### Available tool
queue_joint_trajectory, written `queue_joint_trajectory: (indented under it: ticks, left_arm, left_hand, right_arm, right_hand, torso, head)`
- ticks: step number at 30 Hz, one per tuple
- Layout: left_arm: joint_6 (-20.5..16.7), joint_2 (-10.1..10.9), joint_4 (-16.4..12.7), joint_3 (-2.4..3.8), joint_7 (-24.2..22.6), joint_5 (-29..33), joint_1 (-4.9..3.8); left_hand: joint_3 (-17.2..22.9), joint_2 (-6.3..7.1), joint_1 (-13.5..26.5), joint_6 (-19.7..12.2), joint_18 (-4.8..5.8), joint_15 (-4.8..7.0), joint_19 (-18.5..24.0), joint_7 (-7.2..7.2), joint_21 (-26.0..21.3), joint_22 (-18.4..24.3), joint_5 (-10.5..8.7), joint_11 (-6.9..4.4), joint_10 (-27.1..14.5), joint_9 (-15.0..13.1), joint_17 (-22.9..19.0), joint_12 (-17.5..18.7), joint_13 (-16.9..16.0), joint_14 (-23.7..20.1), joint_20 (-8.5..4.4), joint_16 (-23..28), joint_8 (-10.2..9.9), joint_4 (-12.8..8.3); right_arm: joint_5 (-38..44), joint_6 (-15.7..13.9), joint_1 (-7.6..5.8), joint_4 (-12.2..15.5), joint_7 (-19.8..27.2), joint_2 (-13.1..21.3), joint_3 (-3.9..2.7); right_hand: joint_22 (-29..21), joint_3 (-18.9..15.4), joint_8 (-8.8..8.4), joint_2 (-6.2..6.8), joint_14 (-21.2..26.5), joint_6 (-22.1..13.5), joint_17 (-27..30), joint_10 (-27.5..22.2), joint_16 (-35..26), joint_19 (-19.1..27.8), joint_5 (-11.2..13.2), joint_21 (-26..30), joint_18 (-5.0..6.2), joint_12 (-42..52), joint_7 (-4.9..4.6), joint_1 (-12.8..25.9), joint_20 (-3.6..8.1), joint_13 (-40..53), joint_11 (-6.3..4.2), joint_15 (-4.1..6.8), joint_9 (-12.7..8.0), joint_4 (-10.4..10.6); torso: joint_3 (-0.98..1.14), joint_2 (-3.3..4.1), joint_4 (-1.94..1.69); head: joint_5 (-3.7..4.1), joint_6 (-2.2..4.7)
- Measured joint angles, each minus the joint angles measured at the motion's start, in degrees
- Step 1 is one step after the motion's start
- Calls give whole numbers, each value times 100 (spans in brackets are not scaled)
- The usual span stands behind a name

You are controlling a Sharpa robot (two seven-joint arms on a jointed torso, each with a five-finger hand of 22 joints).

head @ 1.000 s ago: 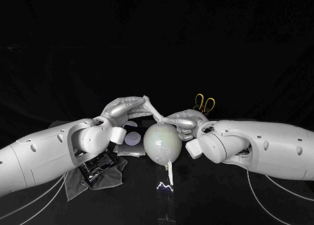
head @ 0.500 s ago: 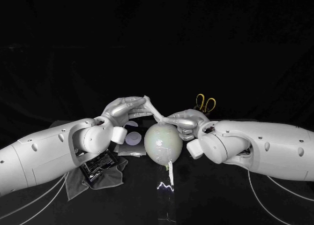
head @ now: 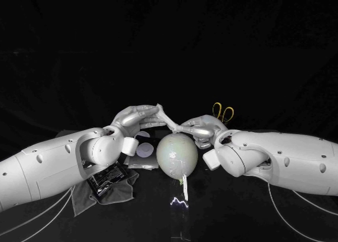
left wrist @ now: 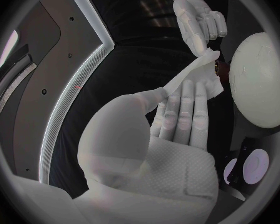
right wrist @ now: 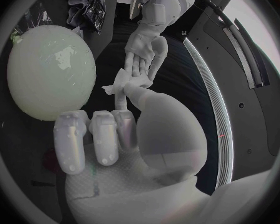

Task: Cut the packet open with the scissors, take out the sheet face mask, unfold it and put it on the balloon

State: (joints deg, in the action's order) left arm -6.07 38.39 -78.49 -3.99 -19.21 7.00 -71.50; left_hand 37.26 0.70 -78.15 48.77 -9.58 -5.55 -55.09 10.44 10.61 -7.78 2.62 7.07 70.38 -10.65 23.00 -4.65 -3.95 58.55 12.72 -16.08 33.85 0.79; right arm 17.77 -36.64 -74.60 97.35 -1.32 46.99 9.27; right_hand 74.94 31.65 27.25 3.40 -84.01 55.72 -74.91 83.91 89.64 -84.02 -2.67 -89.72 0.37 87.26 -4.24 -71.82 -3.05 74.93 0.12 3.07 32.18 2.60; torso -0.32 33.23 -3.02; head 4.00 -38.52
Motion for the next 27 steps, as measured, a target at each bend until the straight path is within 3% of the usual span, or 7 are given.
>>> queue_joint_trajectory:
  ticks: [10,14,24,25,27]
  left_arm:
    - [-43,1,-35,3,35,-30,-3]
    - [-86,5,-50,3,55,-38,-3]
    - [-287,7,-76,3,68,-53,-4]
    - [-308,7,-76,3,68,-53,-4]
    - [-351,5,-76,3,66,-55,-4]
  left_hand:
    - [-210,120,76,80,-18,67,-104,-82,43,1,27,-77,160,0,-21,-69,-18,188,6,0,74,-26]
    - [-384,255,147,169,-18,127,-207,-170,87,1,40,-152,299,0,-22,-149,-38,353,-2,0,186,-16]
    - [-502,306,198,217,-15,182,-277,-218,87,21,40,-204,389,-10,-9,-174,-47,455,-32,0,241,103]
    - [-510,318,210,217,-15,193,-287,-218,87,24,40,-205,389,-537,-8,-174,-49,466,-42,0,240,111]
    - [-510,318,210,217,-15,193,-287,-218,87,24,39,-205,389,-655,-8,-176,-50,466,-42,0,240,112]
  right_arm:
    - [456,-19,-9,-229,19,-137,2]
    - [558,-32,-15,-295,42,-161,-1]
    - [689,-31,-71,-365,112,-146,-12]
    - [693,-25,-78,-365,116,-140,-12]
    - [700,-8,-92,-363,121,-129,-14]
  right_hand:
    - [-4,48,-2,15,0,-13,-4,0,16,2,1,8,0,-13,-13,15,-1,-2,0,-1,77,-48]
    - [-4,49,-4,15,0,-15,-4,-1,16,4,2,9,0,-20,-16,15,-2,0,1,-1,85,-49]
    - [-1,73,19,23,0,-32,-1,-1,12,6,5,10,0,-35,-32,23,-3,2,1,-1,128,-73]
    - [0,76,19,22,0,-35,0,-2,12,6,5,10,0,-35,-34,22,-3,2,2,-1,166,-70]
    - [0,103,19,22,0,-39,1,-10,12,6,5,10,0,-36,-38,22,-3,2,10,-1,166,-71]
  torso:
    - [1,0,-2]
    - [1,1,-4]
    - [-5,1,-4]
    - [-6,1,-4]
    - [-6,0,-3]
  head:
    - [1,13]
    - [2,14]
    - [-15,-10]
    - [-15,-12]
    - [-16,-12]
